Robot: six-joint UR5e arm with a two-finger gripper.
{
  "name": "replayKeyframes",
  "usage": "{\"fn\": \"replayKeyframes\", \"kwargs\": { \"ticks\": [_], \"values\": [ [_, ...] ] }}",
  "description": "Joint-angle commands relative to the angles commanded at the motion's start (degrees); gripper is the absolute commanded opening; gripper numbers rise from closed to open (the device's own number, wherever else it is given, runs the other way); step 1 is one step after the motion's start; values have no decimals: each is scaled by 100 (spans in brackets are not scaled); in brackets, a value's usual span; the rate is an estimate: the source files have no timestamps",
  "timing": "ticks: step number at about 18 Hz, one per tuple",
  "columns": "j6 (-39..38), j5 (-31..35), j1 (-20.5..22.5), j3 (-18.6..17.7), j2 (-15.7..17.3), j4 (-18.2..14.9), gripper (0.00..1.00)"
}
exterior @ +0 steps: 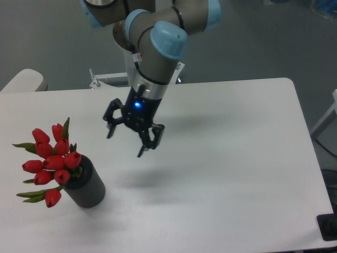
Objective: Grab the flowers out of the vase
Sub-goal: 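Move the open gripper toward the red tulips in the grey vase, then lower the gripper around the tulip stems and close it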
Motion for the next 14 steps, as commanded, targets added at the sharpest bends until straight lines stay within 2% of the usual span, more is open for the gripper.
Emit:
{"fn": "replayKeyframes", "kwargs": {
  "ticks": [4,14],
  "values": [
    [106,-9,-290,114,-202,123,100],
    [-122,-201,-466,273,-431,246,100]
  ]
}}
